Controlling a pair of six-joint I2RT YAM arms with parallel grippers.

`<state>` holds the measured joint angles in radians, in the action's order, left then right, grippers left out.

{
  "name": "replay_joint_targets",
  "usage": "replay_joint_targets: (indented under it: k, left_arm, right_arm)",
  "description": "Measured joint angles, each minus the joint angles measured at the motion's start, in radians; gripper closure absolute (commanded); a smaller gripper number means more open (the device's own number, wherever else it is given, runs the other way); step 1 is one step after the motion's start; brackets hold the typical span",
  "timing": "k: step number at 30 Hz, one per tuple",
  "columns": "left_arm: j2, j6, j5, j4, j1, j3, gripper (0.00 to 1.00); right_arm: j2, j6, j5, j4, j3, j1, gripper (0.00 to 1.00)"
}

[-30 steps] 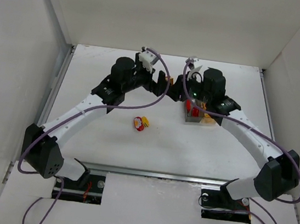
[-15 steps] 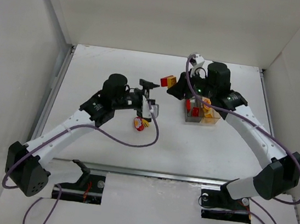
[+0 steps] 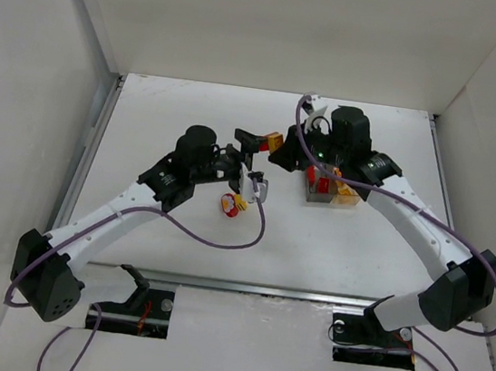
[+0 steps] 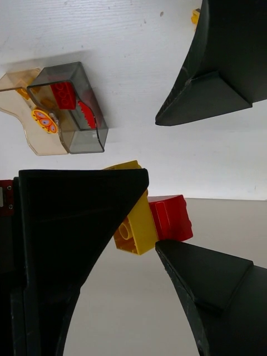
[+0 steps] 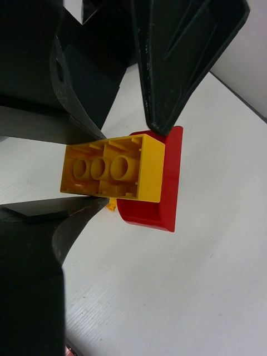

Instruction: Sort the legos into containers by color

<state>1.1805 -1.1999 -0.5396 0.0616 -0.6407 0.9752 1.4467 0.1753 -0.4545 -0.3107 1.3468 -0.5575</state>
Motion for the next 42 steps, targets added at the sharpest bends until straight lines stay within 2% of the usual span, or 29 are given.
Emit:
replay_joint_targets:
  k: [10,15,18,21,22,24,27,28,32,38,42]
  left_arm:
    - [0.007,0.119,0.039,0.024,0.014,0.026,0.17]
    - [0.03,0.164,0.029,0.02,0.021,0.058,0.32]
    - [0.056,0.189,0.029,0.002,0.021,0.078,0.33]
    - [0.082,0.205,0.031,-0.021,0.021,0.101,0.42]
    - [0.086,0.208,0.031,-0.026,0.021,0.104,0.46]
    - [0.089,0.209,0.037,-0.037,0.021,0.106,0.63]
    - [0.091,0.212,0.043,-0.035,0.023,0.113,0.75]
    - [0.091,0.215,0.046,-0.033,0.021,0.114,0.82]
    - [0.092,0.225,0.055,-0.032,0.019,0.114,1.0]
    - [0.1,0.242,0.084,-0.037,0.012,0.114,1.0]
    - [0.161,0.28,0.132,-0.037,-0.006,0.148,1.0]
  right_arm:
    - [0.008,0.005,0.006,-0.011,0.0,-0.014,1.0]
    - [0.008,0.005,0.009,-0.016,0.0,-0.02,1.0]
    - [0.008,0.004,0.026,-0.016,0.0,-0.019,1.0]
    - [0.008,0.002,0.046,-0.017,-0.003,-0.019,1.0]
    - [0.008,0.0,0.048,-0.017,-0.003,-0.019,1.0]
    - [0.008,0.0,0.049,-0.019,-0.003,-0.019,1.0]
    - [0.007,0.007,0.039,-0.023,-0.006,-0.023,1.0]
    - [0.007,0.009,0.039,-0.022,-0.006,-0.022,1.0]
    - [0.007,0.009,0.038,-0.02,-0.007,-0.022,1.0]
    - [0.005,0.028,0.039,-0.019,-0.019,-0.006,1.0]
    - [0.0,0.059,0.021,-0.037,-0.028,0.06,1.0]
